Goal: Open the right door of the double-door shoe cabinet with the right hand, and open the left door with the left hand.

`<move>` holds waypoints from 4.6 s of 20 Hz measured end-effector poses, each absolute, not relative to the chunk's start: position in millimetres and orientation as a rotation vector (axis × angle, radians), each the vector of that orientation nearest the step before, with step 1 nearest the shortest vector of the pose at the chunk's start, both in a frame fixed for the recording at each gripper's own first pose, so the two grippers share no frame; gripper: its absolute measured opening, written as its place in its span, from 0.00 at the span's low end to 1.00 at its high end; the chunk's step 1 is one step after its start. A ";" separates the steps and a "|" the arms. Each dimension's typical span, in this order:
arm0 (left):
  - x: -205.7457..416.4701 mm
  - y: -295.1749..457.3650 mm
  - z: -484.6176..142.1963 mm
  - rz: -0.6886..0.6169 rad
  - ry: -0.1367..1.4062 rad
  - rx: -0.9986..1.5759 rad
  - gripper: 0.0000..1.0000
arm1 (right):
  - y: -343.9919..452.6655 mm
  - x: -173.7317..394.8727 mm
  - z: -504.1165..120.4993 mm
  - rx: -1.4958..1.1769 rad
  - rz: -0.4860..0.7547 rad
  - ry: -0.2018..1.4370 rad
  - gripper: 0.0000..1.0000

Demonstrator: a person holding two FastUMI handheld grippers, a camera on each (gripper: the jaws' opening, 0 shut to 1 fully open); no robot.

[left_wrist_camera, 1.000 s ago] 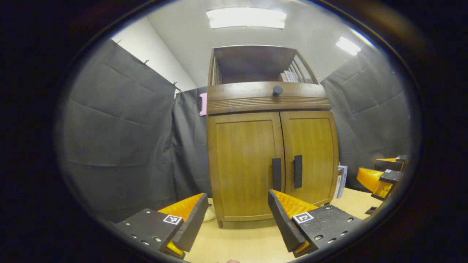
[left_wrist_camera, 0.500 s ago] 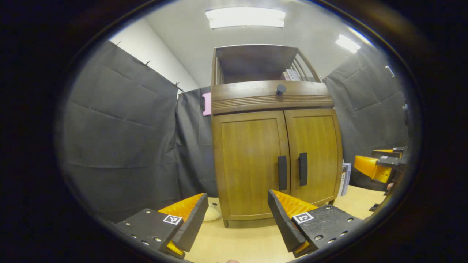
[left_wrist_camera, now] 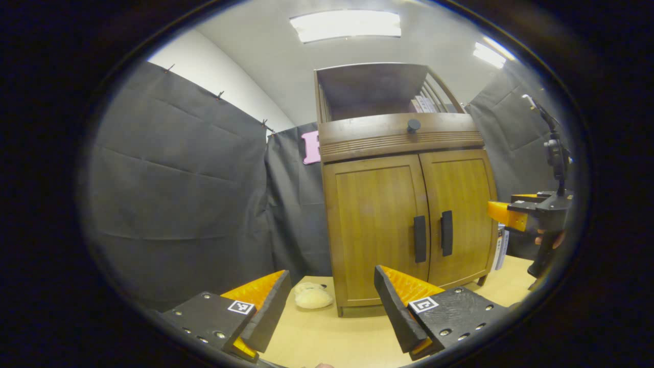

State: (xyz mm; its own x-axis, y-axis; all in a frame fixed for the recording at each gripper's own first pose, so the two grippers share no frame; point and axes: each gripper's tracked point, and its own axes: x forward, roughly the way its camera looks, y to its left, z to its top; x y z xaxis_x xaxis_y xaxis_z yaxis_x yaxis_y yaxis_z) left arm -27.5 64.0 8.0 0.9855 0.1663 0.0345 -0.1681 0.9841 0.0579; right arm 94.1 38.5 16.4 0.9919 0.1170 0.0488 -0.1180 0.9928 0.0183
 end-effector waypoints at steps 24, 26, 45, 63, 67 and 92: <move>-31.2 80.3 3.9 0.322 0.006 0.076 0.94 | 95.3 222.7 -47.4 0.055 0.153 0.110 0.74; -31.2 80.8 4.0 0.324 0.004 0.078 0.94 | 95.4 227.9 -52.7 0.050 0.154 0.125 0.61; -28.2 76.0 6.3 0.268 -0.024 0.062 0.94 | 103.0 238.4 -64.1 0.057 0.171 0.201 0.24; -17.5 65.1 5.7 0.108 -0.063 0.061 1.00 | 77.7 176.6 -44.3 0.063 0.209 0.214 0.25; -17.3 62.9 7.2 0.077 -0.071 0.052 0.93 | 71.1 167.4 -43.5 0.058 0.208 0.213 0.25; -15.8 36.2 -3.6 -0.167 -0.052 -0.014 0.93 | 11.0 128.0 -40.5 0.131 0.066 0.215 0.24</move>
